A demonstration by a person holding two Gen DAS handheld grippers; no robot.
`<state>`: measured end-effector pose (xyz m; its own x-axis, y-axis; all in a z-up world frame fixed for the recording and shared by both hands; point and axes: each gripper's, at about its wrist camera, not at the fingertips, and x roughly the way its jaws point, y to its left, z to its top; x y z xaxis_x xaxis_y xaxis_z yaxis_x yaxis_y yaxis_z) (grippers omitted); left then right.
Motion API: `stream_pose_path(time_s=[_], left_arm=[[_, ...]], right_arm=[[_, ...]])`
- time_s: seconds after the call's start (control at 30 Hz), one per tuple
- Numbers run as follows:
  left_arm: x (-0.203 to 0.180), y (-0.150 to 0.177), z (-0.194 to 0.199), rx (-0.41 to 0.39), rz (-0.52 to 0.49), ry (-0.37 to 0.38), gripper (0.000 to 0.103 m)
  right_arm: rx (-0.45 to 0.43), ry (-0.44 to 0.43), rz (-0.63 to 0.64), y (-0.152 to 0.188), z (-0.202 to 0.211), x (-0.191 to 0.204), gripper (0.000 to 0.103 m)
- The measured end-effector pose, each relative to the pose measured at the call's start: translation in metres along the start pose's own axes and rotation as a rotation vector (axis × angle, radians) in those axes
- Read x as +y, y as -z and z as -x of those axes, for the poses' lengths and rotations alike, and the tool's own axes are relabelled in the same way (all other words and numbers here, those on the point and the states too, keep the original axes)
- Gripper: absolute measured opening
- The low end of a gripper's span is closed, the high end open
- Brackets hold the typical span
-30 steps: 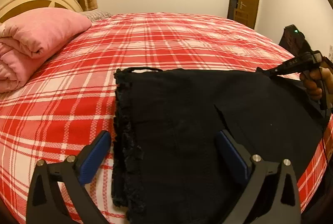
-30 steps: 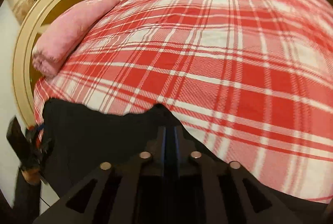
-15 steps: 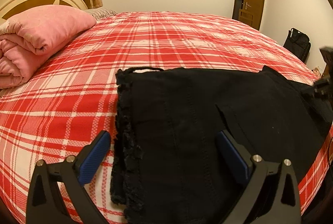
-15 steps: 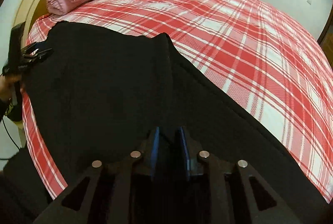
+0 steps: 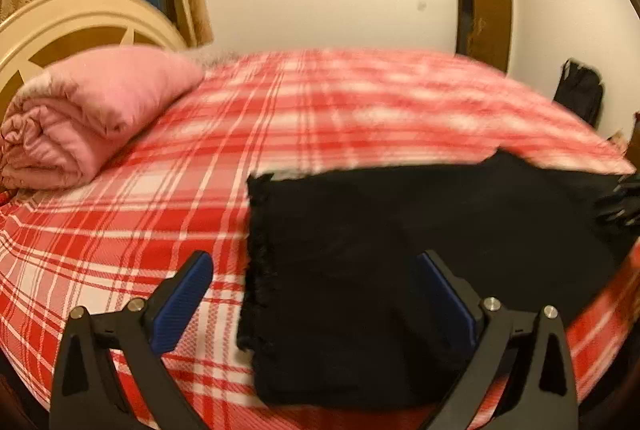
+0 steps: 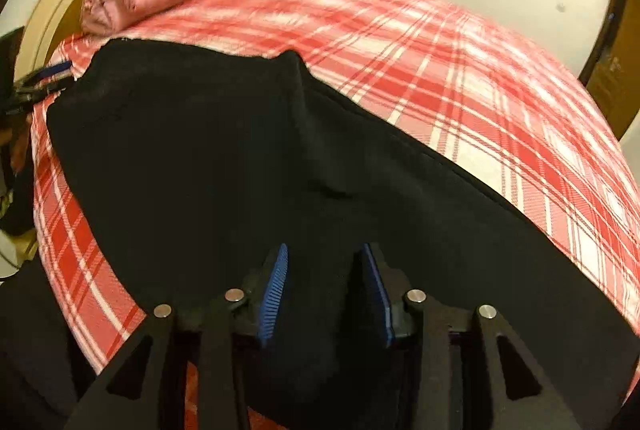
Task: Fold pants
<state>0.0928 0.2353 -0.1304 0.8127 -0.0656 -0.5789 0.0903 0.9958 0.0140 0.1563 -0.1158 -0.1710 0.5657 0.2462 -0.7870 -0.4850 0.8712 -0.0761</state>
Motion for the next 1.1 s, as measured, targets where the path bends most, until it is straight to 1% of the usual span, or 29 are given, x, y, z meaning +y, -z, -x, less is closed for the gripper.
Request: stream_pose_path(time_s=[0.03, 0.1, 0.13, 0.2, 0.23, 0.27, 0.3, 0.33, 0.37, 0.4, 0.43, 0.47, 0.5, 0.6, 0.67, 0.7, 0.77, 0.8, 0.87, 0.93, 1.0, 1.03, 1.1], left_arm=[[-0.004, 0.0, 0.004, -0.006, -0.003, 0.017, 0.103], [-0.014, 0.003, -0.002, 0.028, -0.035, 0.033, 0.103], [-0.019, 0.005, -0.009, 0.048, -0.056, 0.027, 0.103], [-0.022, 0.012, -0.029, 0.098, -0.081, -0.015, 0.103], [-0.019, 0.014, -0.037, 0.123, -0.064, -0.012, 0.103], [-0.01, 0.014, -0.042, 0.127, 0.004, 0.027, 0.103], [-0.002, 0.013, -0.044, 0.134, 0.056, 0.04, 0.103], [0.003, 0.012, -0.045, 0.146, 0.095, 0.045, 0.103], [0.006, 0.011, -0.044, 0.144, 0.124, 0.053, 0.103], [0.007, 0.011, -0.042, 0.135, 0.129, 0.056, 0.103], [0.006, 0.012, -0.04, 0.135, 0.118, 0.053, 0.103], [0.004, 0.012, -0.041, 0.141, 0.097, 0.04, 0.103], [0.002, 0.014, -0.042, 0.145, 0.082, 0.028, 0.103], [0.005, 0.014, -0.046, 0.151, 0.121, 0.023, 0.103], [0.001, 0.01, -0.044, 0.146, 0.128, -0.01, 0.103], [-0.004, 0.006, -0.039, 0.13, 0.116, -0.037, 0.103], [-0.018, -0.003, -0.024, 0.067, 0.079, -0.043, 0.103], [-0.022, -0.007, -0.022, 0.046, 0.062, -0.048, 0.103], [-0.031, -0.013, -0.018, 0.025, 0.02, -0.059, 0.103], [-0.036, -0.013, -0.026, 0.057, 0.0, -0.046, 0.103], [-0.037, -0.007, -0.042, 0.105, -0.021, -0.079, 0.103], [-0.035, -0.001, -0.052, 0.136, -0.027, -0.091, 0.103], [-0.027, 0.004, -0.052, 0.102, 0.001, -0.057, 0.103]], right_arm=[[-0.013, 0.006, -0.001, 0.001, 0.001, 0.001, 0.042], [-0.02, 0.005, -0.032, 0.002, 0.003, -0.001, 0.042], [-0.018, -0.002, -0.046, 0.001, 0.004, -0.003, 0.043], [-0.021, -0.02, -0.075, 0.002, 0.012, -0.012, 0.043], [-0.035, -0.014, -0.096, 0.004, 0.02, -0.023, 0.043], [-0.047, -0.001, -0.109, 0.007, 0.027, -0.029, 0.043], [-0.058, 0.023, -0.136, 0.011, 0.034, -0.044, 0.043], [-0.046, 0.045, -0.175, 0.017, 0.037, -0.062, 0.045], [-0.021, 0.057, -0.208, 0.022, 0.036, -0.074, 0.046], [0.031, 0.075, -0.258, 0.031, 0.03, -0.091, 0.046], [0.04, 0.062, -0.301, 0.04, 0.027, -0.105, 0.047], [0.01, 0.03, -0.321, 0.044, 0.031, -0.11, 0.047], [0.001, 0.01, -0.329, 0.048, 0.036, -0.113, 0.047], [-0.015, 0.03, -0.319, 0.053, 0.047, -0.114, 0.047], [-0.035, 0.061, -0.352, 0.063, 0.056, -0.126, 0.047], [-0.033, 0.085, -0.387, 0.068, 0.057, -0.136, 0.047], [-0.016, 0.125, -0.459, 0.08, 0.059, -0.159, 0.047], [-0.009, 0.13, -0.502, 0.089, 0.06, -0.171, 0.047], [-0.024, 0.099, -0.527, 0.095, 0.067, -0.179, 0.047], [-0.023, 0.112, -0.53, 0.097, 0.076, -0.183, 0.049], [-0.051, 0.124, -0.547, 0.104, 0.085, -0.189, 0.05], [-0.066, 0.132, -0.579, 0.11, 0.09, -0.196, 0.052], [-0.083, 0.132, -0.636, 0.126, 0.096, -0.207, 0.052]])
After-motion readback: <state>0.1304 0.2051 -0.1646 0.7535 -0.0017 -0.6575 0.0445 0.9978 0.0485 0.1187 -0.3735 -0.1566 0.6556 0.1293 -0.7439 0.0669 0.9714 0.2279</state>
